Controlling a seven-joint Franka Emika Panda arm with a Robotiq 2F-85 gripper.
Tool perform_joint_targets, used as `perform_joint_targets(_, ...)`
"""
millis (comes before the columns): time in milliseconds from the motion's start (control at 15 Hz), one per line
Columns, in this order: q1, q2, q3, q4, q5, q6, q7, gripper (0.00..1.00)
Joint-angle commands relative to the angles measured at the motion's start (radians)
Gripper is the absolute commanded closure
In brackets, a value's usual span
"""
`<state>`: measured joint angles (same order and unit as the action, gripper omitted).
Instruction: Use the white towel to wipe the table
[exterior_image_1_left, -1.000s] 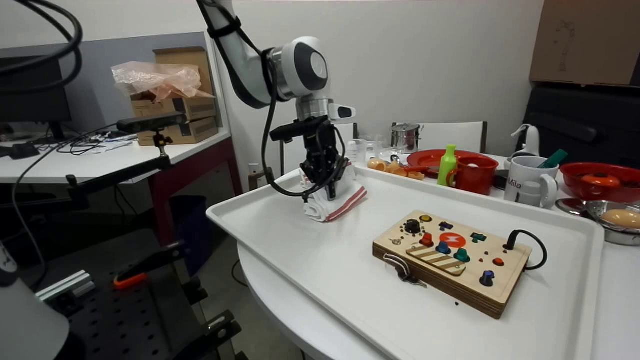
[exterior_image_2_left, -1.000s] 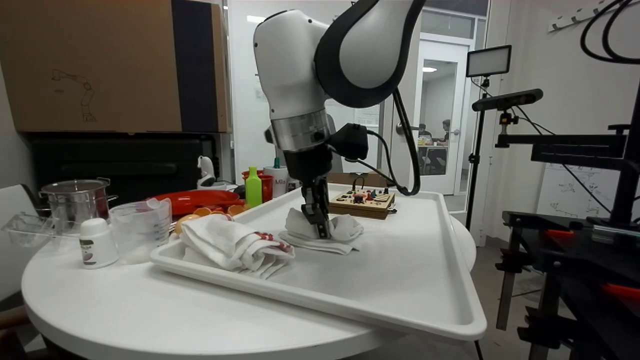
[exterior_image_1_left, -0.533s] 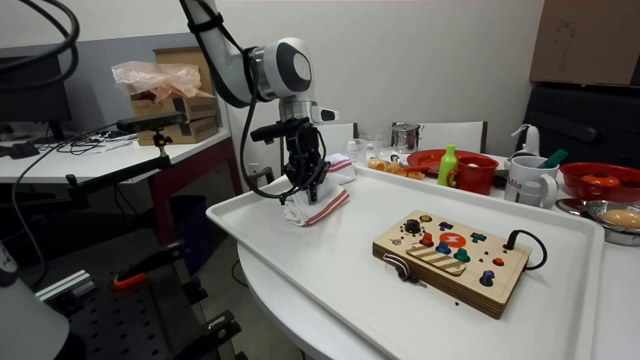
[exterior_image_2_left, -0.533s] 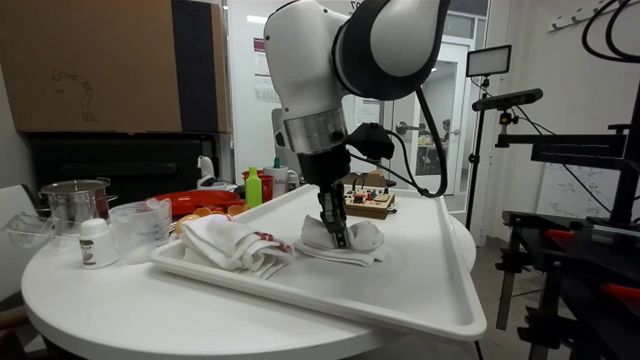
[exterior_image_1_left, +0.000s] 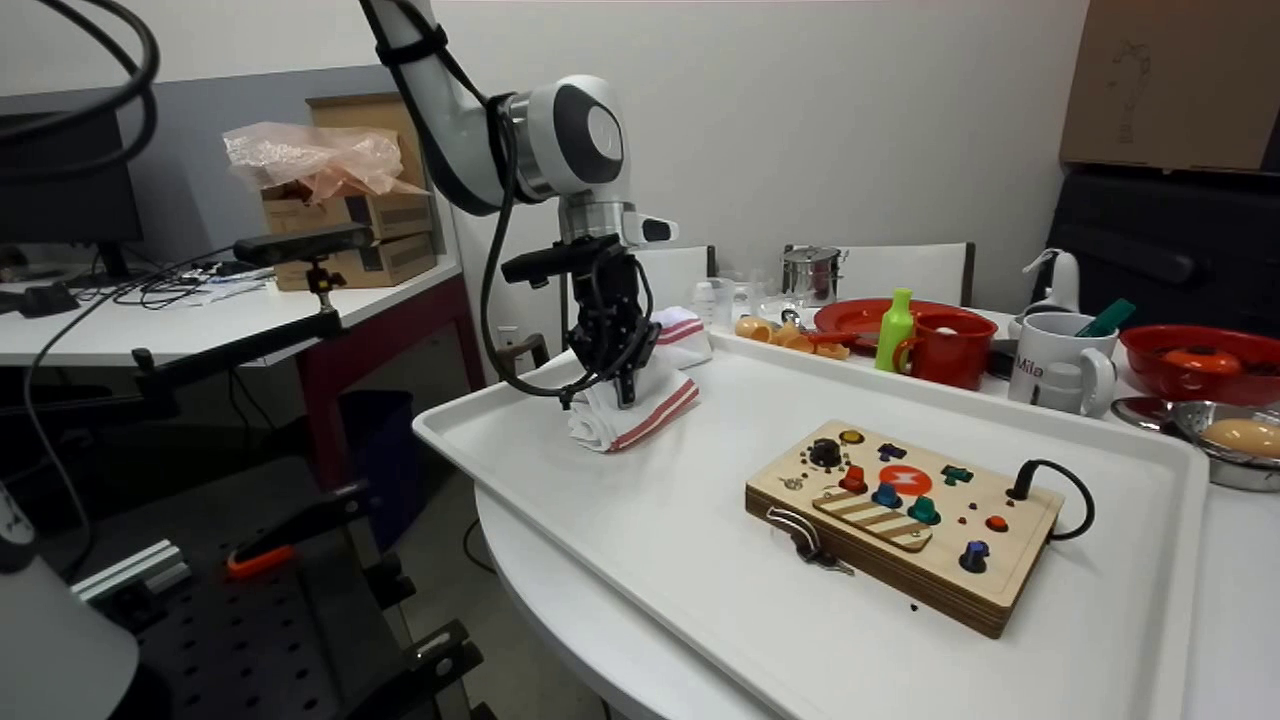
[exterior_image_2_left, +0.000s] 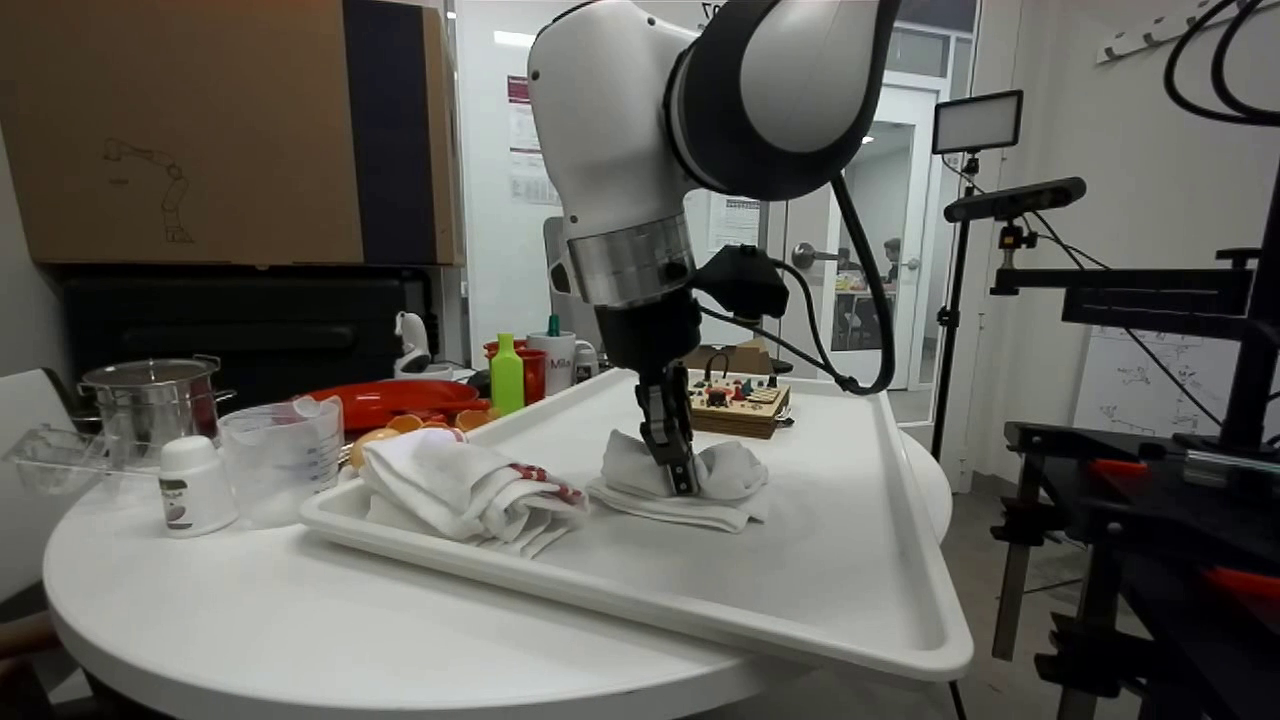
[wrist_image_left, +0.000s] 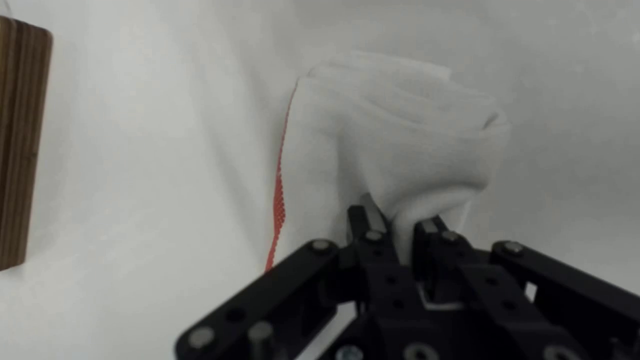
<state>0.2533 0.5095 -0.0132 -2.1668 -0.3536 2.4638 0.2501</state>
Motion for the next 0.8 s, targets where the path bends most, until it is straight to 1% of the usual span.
perform_joint_targets(0, -0.001, 0.036, -0.016, 0.03, -0.001, 0.006, 0.012, 0.97)
perform_joint_targets(533, -0.058, 0.09, -0.101, 0.095, 0.009, -0.011, 0.05, 0.97)
perform_joint_targets(733, -0.076, 0.113, -0.115, 0.124, 0.019, -0.023, 0.064, 0.97)
